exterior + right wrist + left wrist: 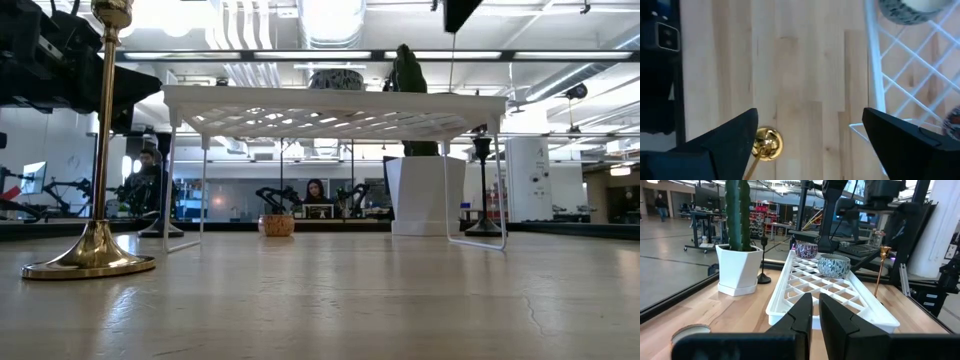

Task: Pick & Place candle stick holders
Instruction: Adjust the shelf

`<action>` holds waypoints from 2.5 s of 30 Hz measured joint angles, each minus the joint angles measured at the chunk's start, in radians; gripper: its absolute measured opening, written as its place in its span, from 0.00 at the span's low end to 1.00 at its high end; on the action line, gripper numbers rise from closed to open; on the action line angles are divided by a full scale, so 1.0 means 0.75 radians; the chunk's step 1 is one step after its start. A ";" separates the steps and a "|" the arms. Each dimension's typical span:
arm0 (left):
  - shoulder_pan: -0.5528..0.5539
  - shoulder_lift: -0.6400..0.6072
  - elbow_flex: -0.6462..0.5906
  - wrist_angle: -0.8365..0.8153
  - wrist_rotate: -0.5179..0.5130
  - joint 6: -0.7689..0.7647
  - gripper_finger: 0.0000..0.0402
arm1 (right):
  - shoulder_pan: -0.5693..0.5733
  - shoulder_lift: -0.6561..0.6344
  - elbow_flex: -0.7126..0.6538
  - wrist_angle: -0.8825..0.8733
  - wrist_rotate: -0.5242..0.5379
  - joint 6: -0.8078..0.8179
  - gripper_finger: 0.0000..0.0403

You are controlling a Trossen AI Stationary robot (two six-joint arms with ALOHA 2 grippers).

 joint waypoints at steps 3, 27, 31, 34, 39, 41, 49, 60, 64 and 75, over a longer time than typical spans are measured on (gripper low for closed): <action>0.000 0.000 0.000 0.000 0.000 0.000 0.09 | -0.003 -0.085 -0.093 0.052 0.024 0.005 0.81; 0.000 0.000 0.000 0.000 0.000 0.001 0.09 | -0.117 -0.193 -0.411 0.143 0.020 -0.110 0.52; -0.001 0.000 0.000 0.000 0.001 0.000 0.09 | -0.122 -0.193 -0.436 0.141 0.021 -0.113 0.52; 0.000 0.000 0.000 0.000 0.000 0.001 0.09 | -0.126 -0.193 -0.450 0.141 0.025 -0.120 0.52; -0.001 0.000 0.000 0.000 0.000 0.000 0.09 | -0.142 -0.194 -0.453 0.140 0.028 -0.135 0.52; 0.000 0.000 0.000 0.000 0.001 0.000 0.09 | -0.150 -0.194 -0.453 0.133 0.030 -0.139 0.52; 0.000 0.000 0.000 0.000 0.000 0.000 0.09 | -0.156 -0.194 -0.453 0.111 -0.010 -0.094 0.52; -0.001 0.000 0.000 0.000 0.001 0.001 0.09 | -0.155 -0.194 -0.453 0.113 -0.021 -0.077 0.52; -0.001 0.000 0.000 0.000 0.001 0.000 0.09 | -0.155 -0.194 -0.453 0.116 -0.050 -0.052 0.52; 0.000 0.000 0.000 0.000 0.000 0.001 0.09 | -0.155 -0.194 -0.453 0.119 -0.092 -0.004 0.52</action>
